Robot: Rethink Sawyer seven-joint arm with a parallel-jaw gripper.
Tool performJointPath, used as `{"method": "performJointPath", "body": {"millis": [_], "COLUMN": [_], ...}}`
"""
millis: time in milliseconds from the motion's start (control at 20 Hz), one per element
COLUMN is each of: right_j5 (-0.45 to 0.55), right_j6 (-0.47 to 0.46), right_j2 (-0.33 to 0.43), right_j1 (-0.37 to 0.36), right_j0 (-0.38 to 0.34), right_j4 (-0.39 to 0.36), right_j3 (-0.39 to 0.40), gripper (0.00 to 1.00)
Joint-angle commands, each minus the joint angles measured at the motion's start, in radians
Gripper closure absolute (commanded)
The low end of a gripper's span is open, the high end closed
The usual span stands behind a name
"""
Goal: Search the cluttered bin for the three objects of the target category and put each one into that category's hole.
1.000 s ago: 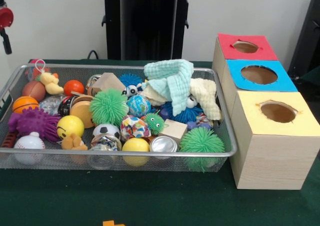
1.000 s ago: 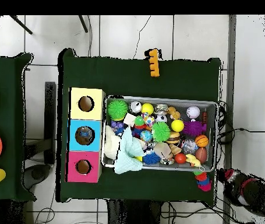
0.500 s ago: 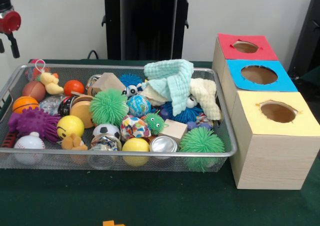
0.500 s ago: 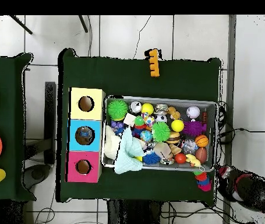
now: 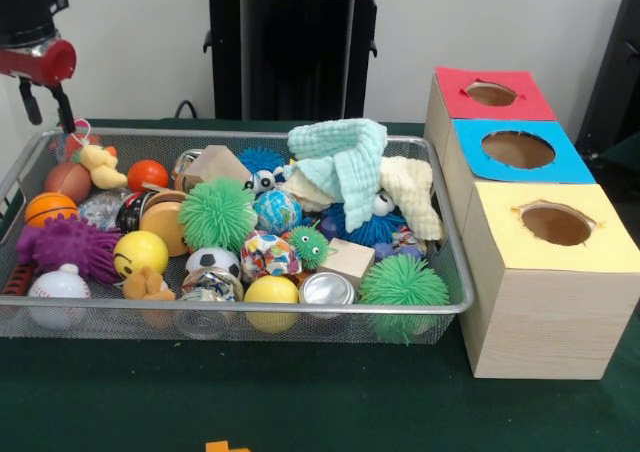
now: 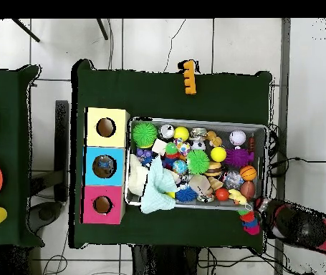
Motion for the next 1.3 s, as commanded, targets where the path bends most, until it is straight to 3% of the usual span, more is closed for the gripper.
{"method": "performJointPath", "body": {"millis": [50,600,850,1300], "right_j5": [-0.020,-0.021,-0.001,-0.016], "right_j6": [-0.084,-0.033,-0.025,-0.073], "right_j2": [0.010,0.002,0.004,-0.021], "right_j1": [0.034,0.002,-0.053,-0.090], "right_j0": [0.043,0.094,0.107,0.039], "right_j4": [-0.050,-0.013,0.012,-0.020], "right_j3": [-0.009,0.028,0.065,0.098], "gripper": [0.00,0.00,0.00,0.00]}}
